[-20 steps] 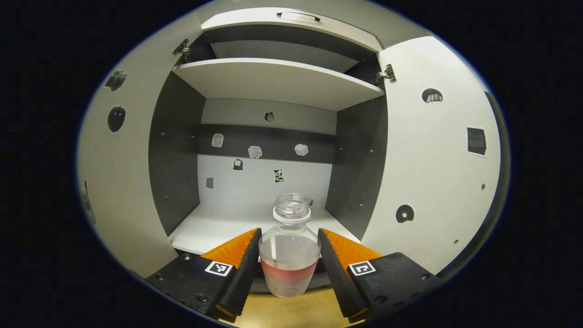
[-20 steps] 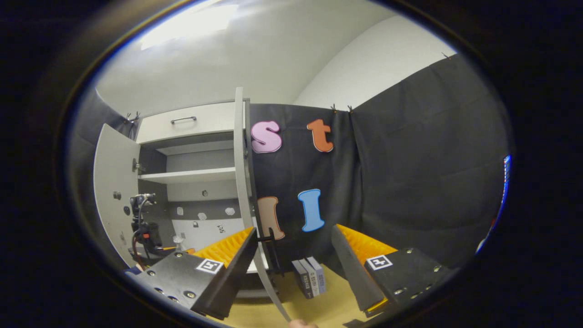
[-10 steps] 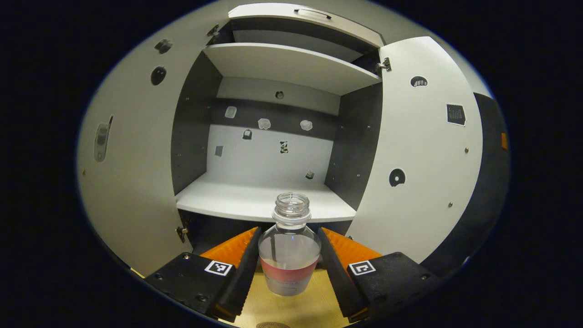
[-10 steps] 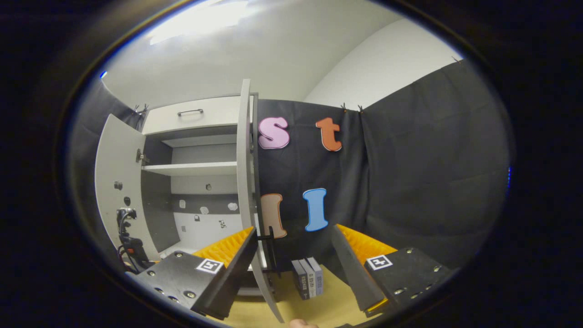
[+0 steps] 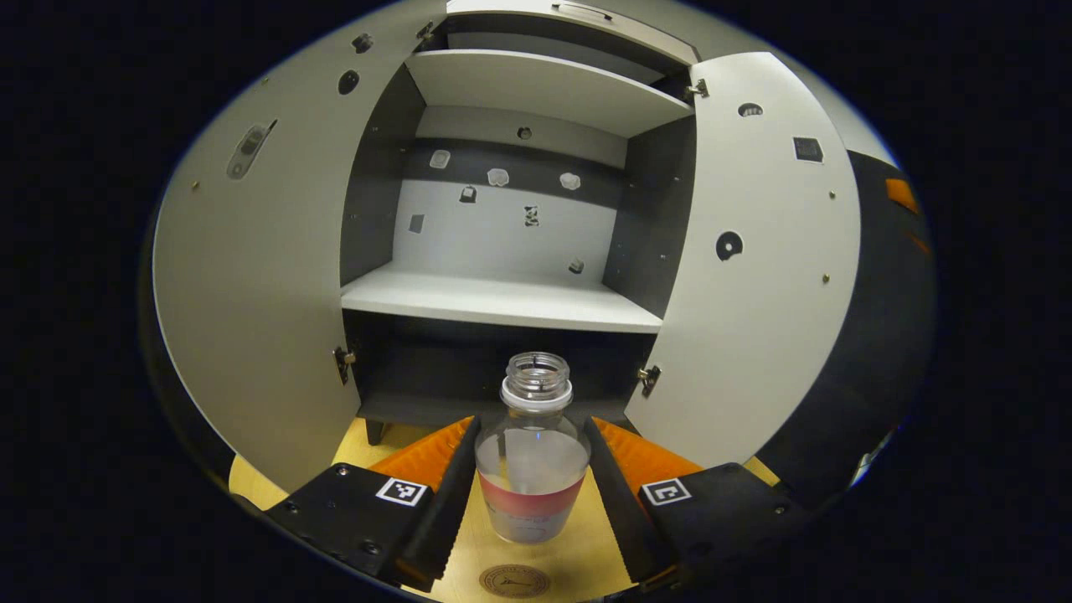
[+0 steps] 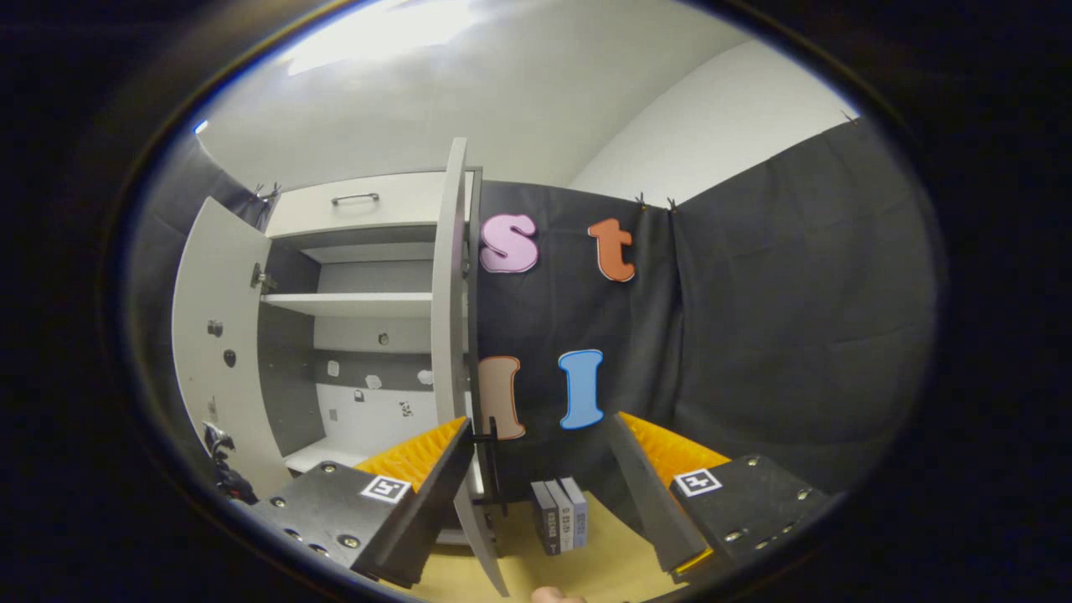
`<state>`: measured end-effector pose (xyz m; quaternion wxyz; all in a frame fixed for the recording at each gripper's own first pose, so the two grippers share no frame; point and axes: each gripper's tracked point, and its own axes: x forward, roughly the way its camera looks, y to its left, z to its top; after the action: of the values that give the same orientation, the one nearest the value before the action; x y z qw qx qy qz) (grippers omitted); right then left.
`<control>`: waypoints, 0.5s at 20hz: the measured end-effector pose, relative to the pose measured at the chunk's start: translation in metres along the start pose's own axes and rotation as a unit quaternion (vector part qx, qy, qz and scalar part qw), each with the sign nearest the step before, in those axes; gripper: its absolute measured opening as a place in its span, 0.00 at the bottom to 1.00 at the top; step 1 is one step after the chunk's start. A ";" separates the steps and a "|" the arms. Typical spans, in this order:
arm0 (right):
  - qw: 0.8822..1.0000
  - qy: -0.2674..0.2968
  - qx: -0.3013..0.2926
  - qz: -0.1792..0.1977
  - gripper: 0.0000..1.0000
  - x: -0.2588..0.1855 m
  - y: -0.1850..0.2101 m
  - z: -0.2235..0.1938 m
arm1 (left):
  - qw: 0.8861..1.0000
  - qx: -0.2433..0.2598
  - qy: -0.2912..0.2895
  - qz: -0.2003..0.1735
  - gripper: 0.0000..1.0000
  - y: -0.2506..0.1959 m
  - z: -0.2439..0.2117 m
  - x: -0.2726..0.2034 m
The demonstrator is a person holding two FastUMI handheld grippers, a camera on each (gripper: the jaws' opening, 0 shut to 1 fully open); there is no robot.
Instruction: Grasp the bottle in the cabinet with the left hand and place it on the coaster, then close the right door with the right hand and the left door with the left hand.
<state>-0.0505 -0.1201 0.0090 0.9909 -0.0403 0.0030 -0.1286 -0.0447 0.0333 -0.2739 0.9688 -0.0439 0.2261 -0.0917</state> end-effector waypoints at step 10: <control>1.000 -0.003 0.002 0.007 0.98 0.010 0.001 -0.003 | 0.996 -0.062 0.060 -0.012 0.78 0.012 -0.097 -0.008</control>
<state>-0.0407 -0.1217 0.0064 0.9918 -0.0389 -0.0001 -0.1219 -0.0931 0.0419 -0.3590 0.9476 -0.1006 0.2889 -0.0917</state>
